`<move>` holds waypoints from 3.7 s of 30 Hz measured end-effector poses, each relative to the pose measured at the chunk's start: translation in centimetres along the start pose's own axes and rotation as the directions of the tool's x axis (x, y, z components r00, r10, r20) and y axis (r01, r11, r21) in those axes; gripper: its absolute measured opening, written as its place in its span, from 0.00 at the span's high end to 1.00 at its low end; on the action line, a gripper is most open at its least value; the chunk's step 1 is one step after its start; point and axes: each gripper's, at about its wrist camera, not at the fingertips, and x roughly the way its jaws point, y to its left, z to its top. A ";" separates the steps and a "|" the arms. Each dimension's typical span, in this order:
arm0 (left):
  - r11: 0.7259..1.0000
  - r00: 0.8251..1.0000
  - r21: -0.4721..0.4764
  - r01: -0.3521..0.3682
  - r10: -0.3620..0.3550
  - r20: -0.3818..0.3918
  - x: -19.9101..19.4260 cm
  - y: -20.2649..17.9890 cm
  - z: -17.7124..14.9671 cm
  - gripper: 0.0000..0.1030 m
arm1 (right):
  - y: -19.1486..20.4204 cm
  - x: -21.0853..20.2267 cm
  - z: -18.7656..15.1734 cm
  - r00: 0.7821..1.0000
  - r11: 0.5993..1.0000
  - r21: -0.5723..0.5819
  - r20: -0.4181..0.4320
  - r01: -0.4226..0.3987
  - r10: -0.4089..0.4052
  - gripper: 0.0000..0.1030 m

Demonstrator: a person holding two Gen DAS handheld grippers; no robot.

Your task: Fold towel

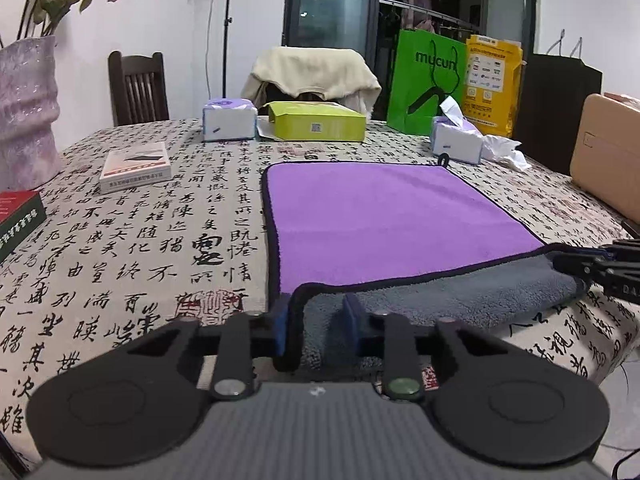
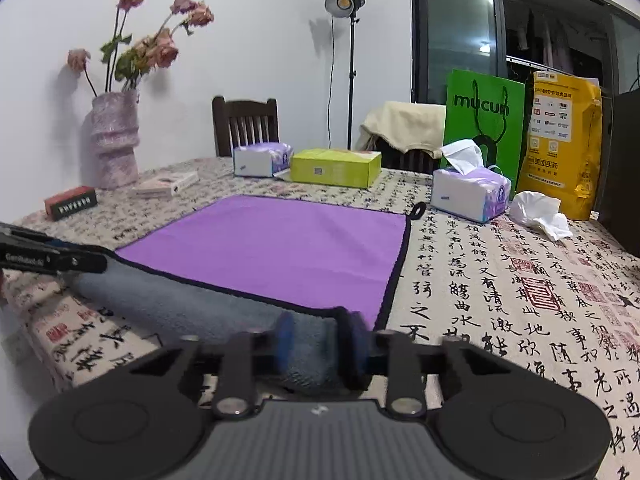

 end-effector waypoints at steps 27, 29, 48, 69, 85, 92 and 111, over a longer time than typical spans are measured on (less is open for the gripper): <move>0.999 0.999 0.036 0.026 -0.026 0.027 -0.2 -0.4 1.4 0.95 | 0.4 -0.5 1.0 0.999 0.997 -0.055 0.028 0.046 -0.045 0.96; 0.999 0.999 0.029 0.022 -0.023 0.039 -0.2 -0.4 1.7 0.95 | 0.4 -0.3 1.1 0.998 0.997 -0.054 0.036 0.057 -0.055 0.96; 1.000 0.990 0.010 0.008 -0.010 0.139 2.8 0.7 6.6 0.95 | -1.1 2.3 4.8 0.988 0.994 -0.046 0.123 0.095 -0.089 0.96; 0.999 0.992 0.032 -0.007 0.003 0.125 9.5 2.0 13.4 0.95 | -4.5 9.3 10.9 0.994 0.996 -0.022 0.077 0.083 -0.081 0.96; 1.000 0.999 -0.009 -0.022 0.023 0.045 17.0 3.7 16.7 0.95 | -7.2 17.3 14.7 0.996 0.996 -0.024 -0.027 0.084 -0.084 0.96; 0.999 0.999 -0.028 -0.027 0.026 -0.041 21.2 4.4 16.5 0.95 | -8.0 21.6 13.9 0.990 0.996 -0.013 -0.111 0.088 -0.089 0.96; 0.995 0.993 0.010 -0.103 0.103 -0.056 20.7 4.6 16.1 0.61 | -9.7 21.9 13.3 0.983 0.992 0.042 -0.143 0.120 -0.113 0.78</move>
